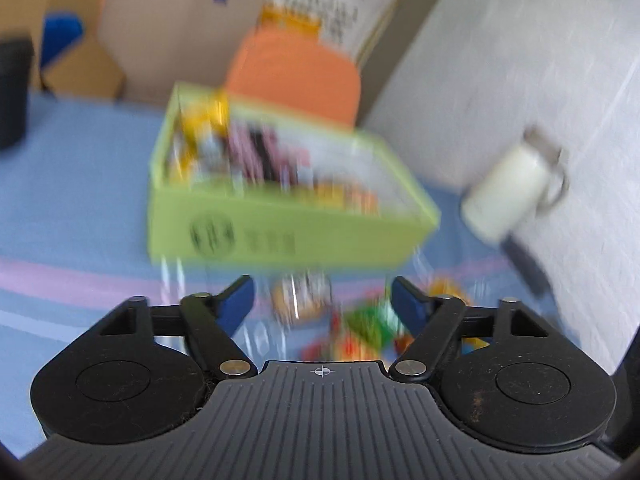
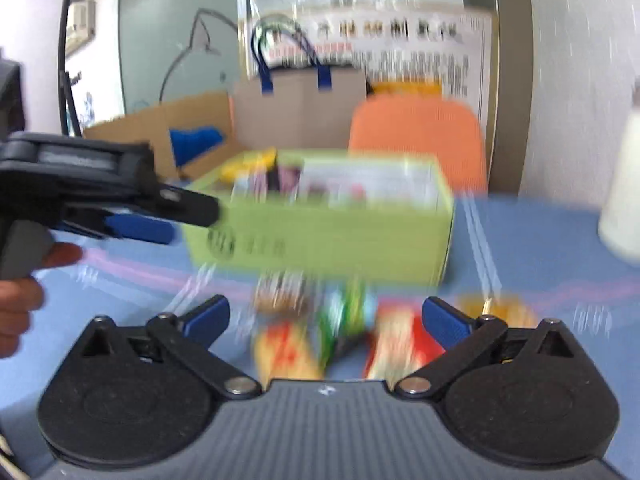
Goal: Organize snacks
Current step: 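Open the left gripper to drop the chocolate pack into the box, then move the left gripper toward the Wangwang rice cracker pack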
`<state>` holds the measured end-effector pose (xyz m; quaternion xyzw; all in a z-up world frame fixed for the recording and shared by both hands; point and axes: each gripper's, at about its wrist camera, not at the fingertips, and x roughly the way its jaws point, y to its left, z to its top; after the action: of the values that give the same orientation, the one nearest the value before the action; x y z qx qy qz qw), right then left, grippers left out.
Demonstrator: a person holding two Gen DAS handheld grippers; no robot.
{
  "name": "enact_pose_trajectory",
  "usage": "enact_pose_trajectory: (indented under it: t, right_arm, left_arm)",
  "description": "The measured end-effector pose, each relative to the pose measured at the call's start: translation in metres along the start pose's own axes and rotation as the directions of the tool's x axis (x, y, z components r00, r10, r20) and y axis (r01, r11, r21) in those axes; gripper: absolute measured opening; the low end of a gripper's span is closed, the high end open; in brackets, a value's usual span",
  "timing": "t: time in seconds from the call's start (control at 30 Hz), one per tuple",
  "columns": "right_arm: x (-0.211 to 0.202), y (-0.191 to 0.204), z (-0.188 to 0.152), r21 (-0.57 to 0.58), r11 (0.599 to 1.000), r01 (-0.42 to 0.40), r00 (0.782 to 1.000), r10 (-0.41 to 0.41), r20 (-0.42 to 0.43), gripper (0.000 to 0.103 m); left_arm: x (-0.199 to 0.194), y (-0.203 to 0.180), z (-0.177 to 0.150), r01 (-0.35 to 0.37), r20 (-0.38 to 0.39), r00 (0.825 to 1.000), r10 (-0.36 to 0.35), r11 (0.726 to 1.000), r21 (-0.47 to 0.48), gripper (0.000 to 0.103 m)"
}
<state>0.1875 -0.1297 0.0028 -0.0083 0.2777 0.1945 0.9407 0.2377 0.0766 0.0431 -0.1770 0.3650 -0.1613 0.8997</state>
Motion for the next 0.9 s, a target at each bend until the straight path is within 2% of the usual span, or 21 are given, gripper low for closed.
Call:
enact_pose_trajectory:
  t: [0.07, 0.1, 0.2, 0.27, 0.4, 0.5, 0.67, 0.73, 0.8, 0.9]
  right_arm:
    - [-0.003, 0.005, -0.012, -0.003, 1.000, -0.018, 1.000, 0.018, -0.019, 0.102]
    - [-0.006, 0.007, -0.015, -0.017, 1.000, -0.020, 1.000, 0.019, -0.016, 0.102]
    - [-0.003, 0.006, -0.007, -0.037, 0.999, -0.011, 1.000, 0.011, 0.007, 0.102]
    - [0.009, 0.006, 0.002, -0.033, 0.998, -0.059, 0.998, 0.058, -0.018, 0.102]
    - [0.032, 0.016, -0.005, -0.033, 0.989, -0.147, 0.987, 0.144, -0.075, 0.102]
    - [0.039, 0.020, -0.011, -0.041, 0.991, -0.126, 0.988, 0.122, -0.093, 0.102]
    - [0.044, 0.018, -0.020, 0.046, 0.981, -0.186, 0.972, 0.191, -0.138, 0.102]
    - [0.041, 0.026, -0.024, 0.034, 0.982, -0.186, 0.972, 0.189, -0.142, 0.102]
    - [0.040, 0.038, -0.027, 0.003, 0.983, -0.182, 0.971, 0.180, -0.156, 0.102]
    - [0.033, 0.056, -0.034, -0.014, 0.985, -0.173, 0.971, 0.168, -0.171, 0.102]
  left_arm:
    - [0.018, 0.000, -0.007, 0.014, -0.071, 0.997, -0.016, 0.999, -0.033, 0.038]
    - [0.023, 0.000, -0.010, 0.012, -0.096, 0.995, -0.017, 0.998, -0.057, 0.038]
    - [0.025, -0.004, -0.007, 0.005, -0.075, 0.997, -0.012, 0.996, -0.084, 0.039]
    - [0.027, -0.007, -0.002, 0.015, -0.059, 0.998, -0.019, 0.997, -0.070, 0.039]
    - [0.050, -0.012, 0.000, 0.043, -0.158, 0.986, -0.052, 0.997, -0.060, 0.037]
    - [0.055, -0.014, -0.007, -0.014, -0.164, 0.986, 0.009, 1.000, -0.027, 0.037]
    - [0.058, -0.008, -0.009, 0.039, -0.202, 0.978, -0.043, 0.999, -0.023, 0.037]
    - [0.056, -0.009, -0.011, 0.047, -0.218, 0.975, -0.042, 0.999, 0.017, 0.036]
    - [0.054, -0.008, -0.018, 0.022, -0.232, 0.973, -0.008, 0.998, 0.057, 0.025]
    - [0.040, 0.003, -0.029, 0.021, -0.226, 0.974, -0.009, 0.999, 0.050, 0.026]
